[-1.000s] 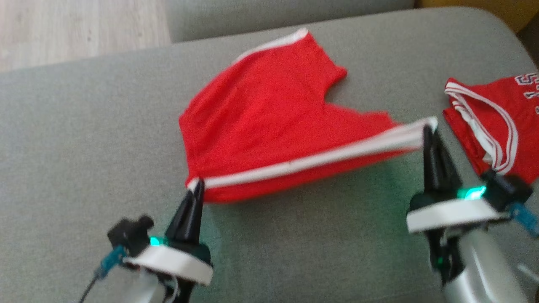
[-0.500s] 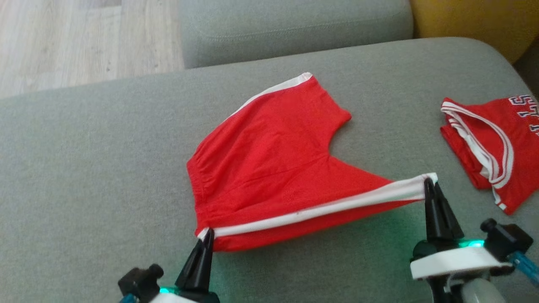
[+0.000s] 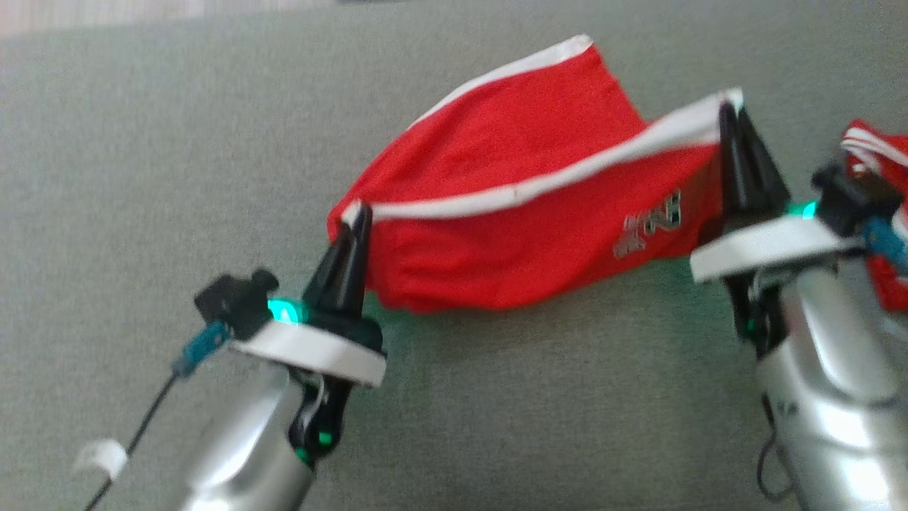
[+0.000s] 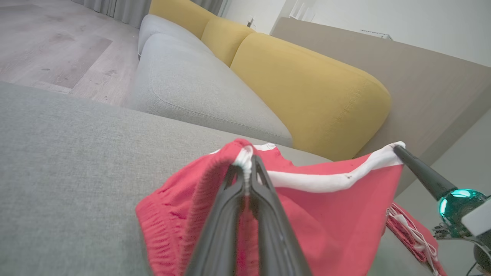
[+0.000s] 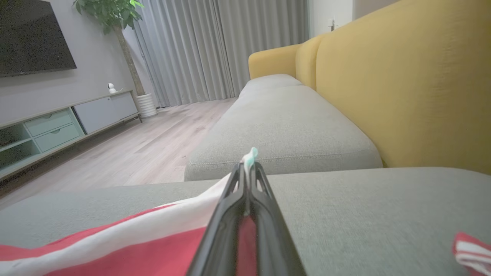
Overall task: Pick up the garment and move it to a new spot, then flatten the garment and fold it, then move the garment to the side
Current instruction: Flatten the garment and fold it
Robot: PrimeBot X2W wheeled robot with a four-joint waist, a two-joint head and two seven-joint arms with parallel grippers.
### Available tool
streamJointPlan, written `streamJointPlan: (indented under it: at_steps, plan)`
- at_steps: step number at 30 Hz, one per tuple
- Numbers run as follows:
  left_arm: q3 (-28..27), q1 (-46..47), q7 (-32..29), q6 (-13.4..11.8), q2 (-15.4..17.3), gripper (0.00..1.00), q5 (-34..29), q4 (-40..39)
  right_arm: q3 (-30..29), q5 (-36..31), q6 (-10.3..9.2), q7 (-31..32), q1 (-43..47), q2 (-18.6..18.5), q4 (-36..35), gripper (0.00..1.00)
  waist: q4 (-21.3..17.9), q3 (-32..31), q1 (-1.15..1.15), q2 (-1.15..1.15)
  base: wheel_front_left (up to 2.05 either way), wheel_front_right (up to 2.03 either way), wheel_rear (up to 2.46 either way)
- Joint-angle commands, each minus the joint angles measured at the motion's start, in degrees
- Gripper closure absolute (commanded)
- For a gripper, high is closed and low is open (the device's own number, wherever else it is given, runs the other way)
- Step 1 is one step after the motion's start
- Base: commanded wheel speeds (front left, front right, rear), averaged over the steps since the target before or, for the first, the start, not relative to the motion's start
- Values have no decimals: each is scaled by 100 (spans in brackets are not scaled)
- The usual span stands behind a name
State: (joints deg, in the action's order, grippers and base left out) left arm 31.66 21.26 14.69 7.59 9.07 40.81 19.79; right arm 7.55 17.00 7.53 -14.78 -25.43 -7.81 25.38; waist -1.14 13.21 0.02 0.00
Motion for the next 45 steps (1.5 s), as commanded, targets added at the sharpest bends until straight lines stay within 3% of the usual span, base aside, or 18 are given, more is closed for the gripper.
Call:
streamJointPlan:
  at_steps: [1,11,22,23,25,26,27,28,33,45]
  plan:
    - [-178,397,30,-10,33,100,88,-87,145,-74,-4,-22,-412,-33,30,100,214,439,-2,0,0,0,0]
    - [-280,1434,30,-10,-275,100,61,394,147,-429,-4,-22,-2142,-127,1312,100,555,1194,-2,0,0,0,0]
    - [-647,1895,30,-10,-541,100,-80,550,-174,-1135,-4,-22,-3234,-172,2242,100,784,1731,-2,0,0,0,0]
    - [-655,1917,30,-10,-552,85,-83,577,-198,-1182,-4,-22,-3277,-156,2311,100,793,1758,-2,0,0,0,0]
    - [-722,1932,30,-10,-573,23,-58,612,-217,-1288,-4,-22,-3340,-135,2406,100,804,1788,-2,0,0,0,0]
    - [-776,1928,30,-10,-583,0,-29,617,-166,-1358,-4,-22,-3356,-128,2457,67,809,1796,-2,0,0,0,0]
    - [-806,1920,30,-10,-590,0,-29,633,-99,-1421,-4,-22,-3378,-125,2480,25,811,1806,-2,0,0,0,0]
    - [-815,1907,30,-10,-595,0,-50,664,-47,-1450,-4,-22,-3391,-120,2494,0,812,1810,-2,0,0,0,0]
    - [-834,1751,30,-10,-609,0,-90,811,39,-1468,-4,-22,-3342,-183,2634,0,810,1726,-2,0,0,0,0]
    - [-1238,976,30,-10,-617,0,-386,669,179,-1122,-4,102,-2861,-189,3790,0,826,1320,-2,0,0,0,0]
